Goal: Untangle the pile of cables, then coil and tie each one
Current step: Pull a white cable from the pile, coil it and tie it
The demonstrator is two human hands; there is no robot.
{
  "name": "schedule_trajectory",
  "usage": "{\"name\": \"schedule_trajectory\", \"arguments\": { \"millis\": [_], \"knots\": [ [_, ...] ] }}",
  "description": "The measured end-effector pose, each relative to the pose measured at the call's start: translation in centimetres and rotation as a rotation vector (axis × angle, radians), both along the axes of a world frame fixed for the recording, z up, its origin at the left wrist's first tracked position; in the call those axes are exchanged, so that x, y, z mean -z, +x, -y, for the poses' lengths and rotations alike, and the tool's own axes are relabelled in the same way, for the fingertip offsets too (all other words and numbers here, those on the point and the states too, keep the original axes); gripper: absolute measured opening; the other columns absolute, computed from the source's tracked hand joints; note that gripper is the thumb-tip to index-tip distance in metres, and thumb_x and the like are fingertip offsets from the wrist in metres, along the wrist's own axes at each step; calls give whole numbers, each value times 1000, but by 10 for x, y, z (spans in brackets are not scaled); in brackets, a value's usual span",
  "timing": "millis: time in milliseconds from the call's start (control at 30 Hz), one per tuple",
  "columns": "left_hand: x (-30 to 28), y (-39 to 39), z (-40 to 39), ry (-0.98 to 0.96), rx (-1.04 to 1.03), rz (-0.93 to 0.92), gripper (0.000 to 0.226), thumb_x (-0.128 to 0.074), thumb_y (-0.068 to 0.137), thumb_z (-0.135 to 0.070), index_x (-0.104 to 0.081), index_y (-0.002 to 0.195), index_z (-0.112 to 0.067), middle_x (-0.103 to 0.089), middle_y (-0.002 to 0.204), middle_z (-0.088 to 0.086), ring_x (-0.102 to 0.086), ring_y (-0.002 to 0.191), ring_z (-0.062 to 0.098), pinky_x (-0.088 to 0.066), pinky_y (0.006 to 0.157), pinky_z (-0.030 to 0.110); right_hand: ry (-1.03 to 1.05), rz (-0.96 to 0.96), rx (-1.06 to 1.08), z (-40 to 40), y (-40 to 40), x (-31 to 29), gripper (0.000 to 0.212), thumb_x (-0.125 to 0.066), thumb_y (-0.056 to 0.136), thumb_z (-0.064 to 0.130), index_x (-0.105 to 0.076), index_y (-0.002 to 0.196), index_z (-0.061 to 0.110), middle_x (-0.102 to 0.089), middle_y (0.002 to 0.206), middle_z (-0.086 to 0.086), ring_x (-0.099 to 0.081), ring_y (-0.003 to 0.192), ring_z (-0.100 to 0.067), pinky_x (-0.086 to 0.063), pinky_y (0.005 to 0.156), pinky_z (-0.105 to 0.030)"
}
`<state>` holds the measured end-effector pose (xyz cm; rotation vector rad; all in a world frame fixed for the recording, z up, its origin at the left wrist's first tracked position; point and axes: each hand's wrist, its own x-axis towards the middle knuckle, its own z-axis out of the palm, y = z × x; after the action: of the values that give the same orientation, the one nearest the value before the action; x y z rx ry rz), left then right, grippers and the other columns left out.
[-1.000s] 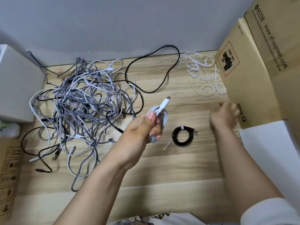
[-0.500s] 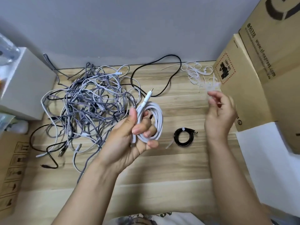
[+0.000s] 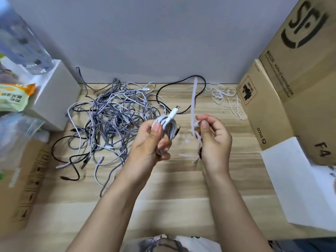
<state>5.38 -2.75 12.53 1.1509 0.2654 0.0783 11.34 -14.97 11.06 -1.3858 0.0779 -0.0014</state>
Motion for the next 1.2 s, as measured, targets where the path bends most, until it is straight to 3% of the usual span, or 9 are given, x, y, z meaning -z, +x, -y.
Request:
{"name": "schedule_trajectory", "arguments": {
  "millis": [100,200,333,567,700,800,900,1067,1200],
  "knots": [
    [4,-4,-4,3,-19,-25,19,-44,86,-40,-41,84,-21,-36,54,-9,-36,53,8,-29,48,20,-276,150,45,8,4,6,32,-51,91,-2,-63,81,26,-63,92,-10,-59,76,0,-45,70,-12],
    [9,-6,-7,7,-6,-45,21,-44,87,-40,-41,80,-20,-35,54,-9,-35,53,8,-29,47,20,-462,278,29,15,7,9,32,-54,87,-5,-64,83,25,-59,88,2,-59,76,-6,-44,72,-15],
    [11,-7,-4,-32,-1,-84,27,-51,91,-39,-38,76,-21,-35,52,-10,-32,51,7,-26,46,18,-829,165,-18,26,33,34,24,-60,84,1,-70,87,22,-66,97,-1,-60,89,-16,-41,77,-24],
    [15,-9,-9,-43,-49,-142,22,-37,98,-32,-43,82,-18,-35,52,-9,-32,52,8,-26,47,18,-1233,22,3,54,107,33,21,-57,88,6,-69,94,22,-68,101,-2,-59,100,-25,-38,90,-33],
    [14,-7,-8,-6,-25,-128,24,-41,93,-38,-45,84,-16,-35,54,-8,-32,52,8,-25,49,20,-1657,94,-218,60,130,40,35,-48,86,-2,-66,103,23,-66,111,-5,-56,107,-27,-25,102,-34],
    [13,-6,-8,17,-34,-128,26,-46,89,-42,-45,79,-19,-36,55,-8,-33,52,7,-28,48,19,-1784,156,-243,59,135,44,36,-48,86,-2,-65,107,23,-64,112,-7,-57,104,-28,-26,98,-33],
    [14,-5,-7,104,-56,-148,25,-45,96,-38,-42,77,-22,-38,53,-11,-34,51,5,-32,51,20,-1558,257,-124,45,121,40,25,-52,90,6,-67,103,21,-64,109,-6,-58,99,-29,-32,88,-34],
    [15,-2,-5,196,-111,-174,18,-45,97,-35,-42,91,-18,-40,52,-12,-37,50,1,-33,52,18,-578,153,-95,16,71,6,24,-52,92,3,-62,87,25,-63,86,2,-50,64,-4,-41,63,-23],
    [15,-1,-3,233,-119,-155,11,-37,99,-28,-40,93,-19,-40,57,-9,-37,49,-1,-30,53,20,190,-153,-240,-3,19,-23,16,-49,90,-3,-56,87,12,-57,62,4,-36,42,-1,-30,42,-13]
  ]
}}
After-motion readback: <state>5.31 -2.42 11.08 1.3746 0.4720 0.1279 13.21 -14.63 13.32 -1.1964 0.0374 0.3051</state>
